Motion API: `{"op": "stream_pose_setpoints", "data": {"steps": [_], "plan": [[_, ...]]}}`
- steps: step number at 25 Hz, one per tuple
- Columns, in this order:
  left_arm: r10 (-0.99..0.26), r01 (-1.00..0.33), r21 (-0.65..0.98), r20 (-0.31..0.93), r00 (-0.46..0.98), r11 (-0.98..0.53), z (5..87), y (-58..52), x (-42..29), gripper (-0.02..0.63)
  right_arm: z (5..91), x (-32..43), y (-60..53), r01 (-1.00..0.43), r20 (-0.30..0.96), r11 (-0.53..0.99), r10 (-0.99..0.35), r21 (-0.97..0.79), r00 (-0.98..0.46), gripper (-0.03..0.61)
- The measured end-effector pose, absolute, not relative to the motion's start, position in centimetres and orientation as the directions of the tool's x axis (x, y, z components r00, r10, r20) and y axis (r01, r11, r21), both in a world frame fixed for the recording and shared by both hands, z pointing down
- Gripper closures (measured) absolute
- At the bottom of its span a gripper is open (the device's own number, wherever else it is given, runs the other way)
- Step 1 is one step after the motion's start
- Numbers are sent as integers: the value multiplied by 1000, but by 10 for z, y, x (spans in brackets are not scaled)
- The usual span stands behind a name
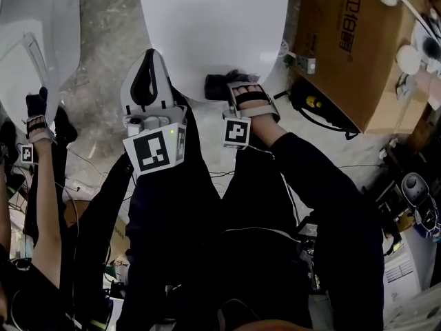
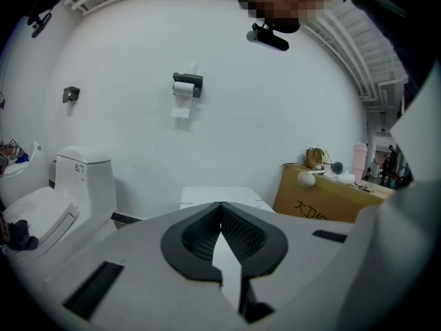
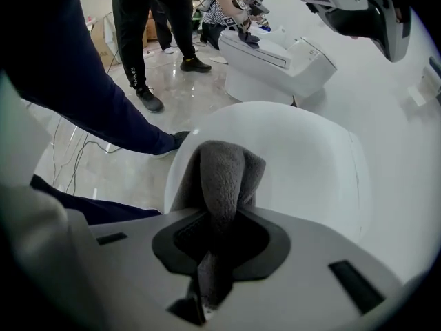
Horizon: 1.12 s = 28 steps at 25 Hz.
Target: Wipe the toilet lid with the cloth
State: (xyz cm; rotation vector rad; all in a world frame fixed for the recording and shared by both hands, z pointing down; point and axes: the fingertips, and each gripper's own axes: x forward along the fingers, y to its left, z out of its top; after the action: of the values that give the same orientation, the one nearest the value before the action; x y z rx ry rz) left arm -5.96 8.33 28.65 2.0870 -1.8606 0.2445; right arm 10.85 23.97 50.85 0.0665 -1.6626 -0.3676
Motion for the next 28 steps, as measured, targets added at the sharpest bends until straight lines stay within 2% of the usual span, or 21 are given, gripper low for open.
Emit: {"op": "stream_pose_setpoints", "data": {"steps": [7, 19, 28], "plan": [[-922, -985, 136, 358, 147, -104, 291, 88, -55, 600, 501, 108, 230, 187, 985, 971, -133, 151, -108, 508], [-919, -990, 137, 384, 87, -36, 304, 79, -94, 600, 456, 58, 14, 125, 891, 887, -424, 445, -162, 508], [-919, -990, 143, 388, 70, -15, 305, 63, -105, 598, 453, 12, -97, 185, 822, 802, -544, 568, -166, 508]]}}
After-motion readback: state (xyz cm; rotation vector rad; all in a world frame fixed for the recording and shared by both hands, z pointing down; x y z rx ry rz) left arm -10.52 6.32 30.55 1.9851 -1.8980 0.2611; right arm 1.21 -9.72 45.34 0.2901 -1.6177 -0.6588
